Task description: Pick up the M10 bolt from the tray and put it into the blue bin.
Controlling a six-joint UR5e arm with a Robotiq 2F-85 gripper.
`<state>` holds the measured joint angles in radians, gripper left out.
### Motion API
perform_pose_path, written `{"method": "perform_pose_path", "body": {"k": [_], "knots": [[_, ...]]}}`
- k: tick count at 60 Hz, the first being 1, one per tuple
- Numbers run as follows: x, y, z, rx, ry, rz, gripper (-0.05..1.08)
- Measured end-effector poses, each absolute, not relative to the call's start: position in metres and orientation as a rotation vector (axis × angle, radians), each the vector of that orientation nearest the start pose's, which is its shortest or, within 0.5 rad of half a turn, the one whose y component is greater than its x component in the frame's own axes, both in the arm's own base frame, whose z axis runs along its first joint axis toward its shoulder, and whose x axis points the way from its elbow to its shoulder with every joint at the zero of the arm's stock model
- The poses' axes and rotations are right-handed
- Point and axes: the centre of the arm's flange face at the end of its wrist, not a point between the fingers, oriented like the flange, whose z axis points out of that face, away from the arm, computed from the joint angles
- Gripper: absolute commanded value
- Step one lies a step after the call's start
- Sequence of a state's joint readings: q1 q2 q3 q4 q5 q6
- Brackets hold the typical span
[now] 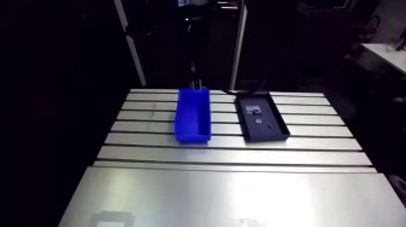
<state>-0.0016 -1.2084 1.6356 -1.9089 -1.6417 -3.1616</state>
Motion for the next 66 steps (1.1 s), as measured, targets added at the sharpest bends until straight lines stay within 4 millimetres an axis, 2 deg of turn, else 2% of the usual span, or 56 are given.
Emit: {"method": "perform_pose_path", "body": {"k": [24, 66], "knots": [[-0.601, -0.135, 0.252, -2.154, 2.098, -0.041, 1.05], [-0.607, -0.130, 0.201, -2.106, 2.094, -0.049, 1.04]]}}
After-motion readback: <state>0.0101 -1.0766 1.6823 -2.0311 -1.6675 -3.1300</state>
